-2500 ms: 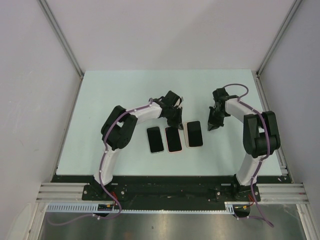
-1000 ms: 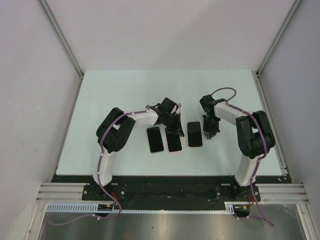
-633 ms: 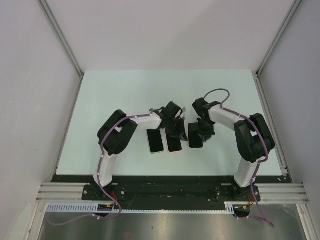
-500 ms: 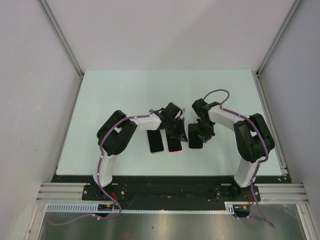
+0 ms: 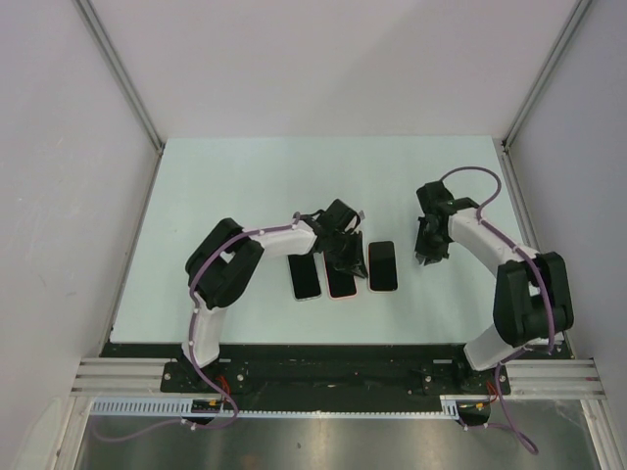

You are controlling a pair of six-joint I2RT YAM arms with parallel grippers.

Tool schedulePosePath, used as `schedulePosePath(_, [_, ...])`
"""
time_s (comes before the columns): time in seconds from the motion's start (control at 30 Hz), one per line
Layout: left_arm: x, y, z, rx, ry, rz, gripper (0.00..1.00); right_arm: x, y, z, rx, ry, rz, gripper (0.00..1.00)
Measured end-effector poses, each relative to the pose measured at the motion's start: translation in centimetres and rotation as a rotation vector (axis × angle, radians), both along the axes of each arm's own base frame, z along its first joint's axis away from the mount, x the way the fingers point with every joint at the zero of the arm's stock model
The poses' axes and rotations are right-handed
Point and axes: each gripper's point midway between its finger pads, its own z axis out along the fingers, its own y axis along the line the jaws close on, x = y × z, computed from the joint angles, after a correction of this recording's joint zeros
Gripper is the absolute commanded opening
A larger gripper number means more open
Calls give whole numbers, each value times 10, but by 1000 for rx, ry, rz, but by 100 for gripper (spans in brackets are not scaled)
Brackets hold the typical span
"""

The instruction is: Put the phone into the phone case

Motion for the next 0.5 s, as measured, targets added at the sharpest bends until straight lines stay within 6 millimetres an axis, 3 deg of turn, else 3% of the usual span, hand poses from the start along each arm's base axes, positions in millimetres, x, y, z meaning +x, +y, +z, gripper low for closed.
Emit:
schedulePosePath(0.17, [12, -5, 14, -12, -36, 0, 10, 4, 2, 17, 42, -96, 6, 16])
schedulePosePath(0.5, [14, -2, 13, 7, -38, 11, 2, -21, 5, -9, 45, -28, 32, 16])
